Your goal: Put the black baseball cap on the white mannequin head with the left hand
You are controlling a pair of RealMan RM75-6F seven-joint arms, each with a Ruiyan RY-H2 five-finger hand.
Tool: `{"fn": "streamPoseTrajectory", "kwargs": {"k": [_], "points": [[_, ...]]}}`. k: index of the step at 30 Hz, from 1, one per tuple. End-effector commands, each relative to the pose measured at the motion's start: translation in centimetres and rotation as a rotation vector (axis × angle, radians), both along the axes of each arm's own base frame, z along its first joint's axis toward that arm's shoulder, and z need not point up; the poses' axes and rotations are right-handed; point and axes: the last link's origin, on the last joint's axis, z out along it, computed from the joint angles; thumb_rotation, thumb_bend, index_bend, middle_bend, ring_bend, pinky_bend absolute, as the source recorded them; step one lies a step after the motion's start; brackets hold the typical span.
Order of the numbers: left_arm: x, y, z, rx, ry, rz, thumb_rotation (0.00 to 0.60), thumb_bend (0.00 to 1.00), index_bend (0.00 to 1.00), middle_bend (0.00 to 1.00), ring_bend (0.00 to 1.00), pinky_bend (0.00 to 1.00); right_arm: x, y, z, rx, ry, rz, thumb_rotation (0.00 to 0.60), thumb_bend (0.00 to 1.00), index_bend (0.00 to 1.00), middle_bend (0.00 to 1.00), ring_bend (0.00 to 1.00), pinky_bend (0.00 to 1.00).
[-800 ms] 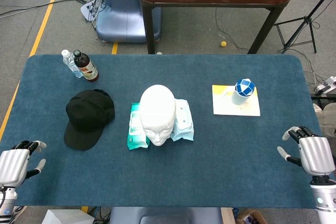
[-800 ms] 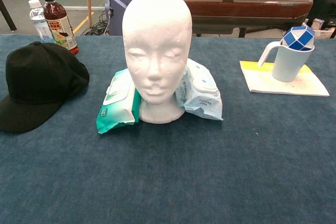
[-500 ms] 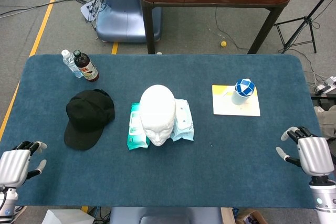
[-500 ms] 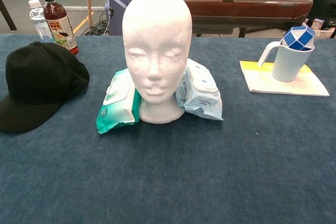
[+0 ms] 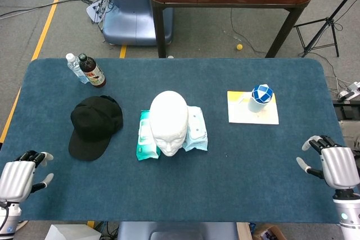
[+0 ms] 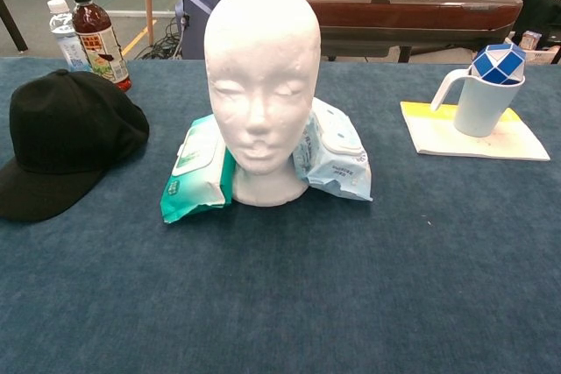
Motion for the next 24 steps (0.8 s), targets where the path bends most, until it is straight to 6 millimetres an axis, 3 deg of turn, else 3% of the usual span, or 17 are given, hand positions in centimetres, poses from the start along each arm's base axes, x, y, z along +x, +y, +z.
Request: {"fn": "streamPoseTrajectory", "kwargs": {"k": [1,13,24], "points": [[0.0,-0.2,-0.3,0.000,-0.009,-0.038,0.600,0.10,0.45,0.55,0.32,0.48,0.0,0.0,-0.1,0.003,0.002,-0.001,0.600,0.21,0.54,0.48,0.38,0.66],[-1.1,0.9,-3.5,-0.079,-0.029,-0.157,0.600,0.07,0.53,0.66,0.36,0.48,0.2,0.0,-0.4,0.012,0.013,0.006,0.600,0.20,0.54,0.48,0.38,0.66],[-3.3,2.9,-5.9,-0.147,-0.024,-0.128,0.600,0.07,0.54,0.67,0.36,0.48,0.2,-0.1,-0.3,0.010,0.006,0.006,0.600,0.21,0.53,0.48,0.38,0.66]]}}
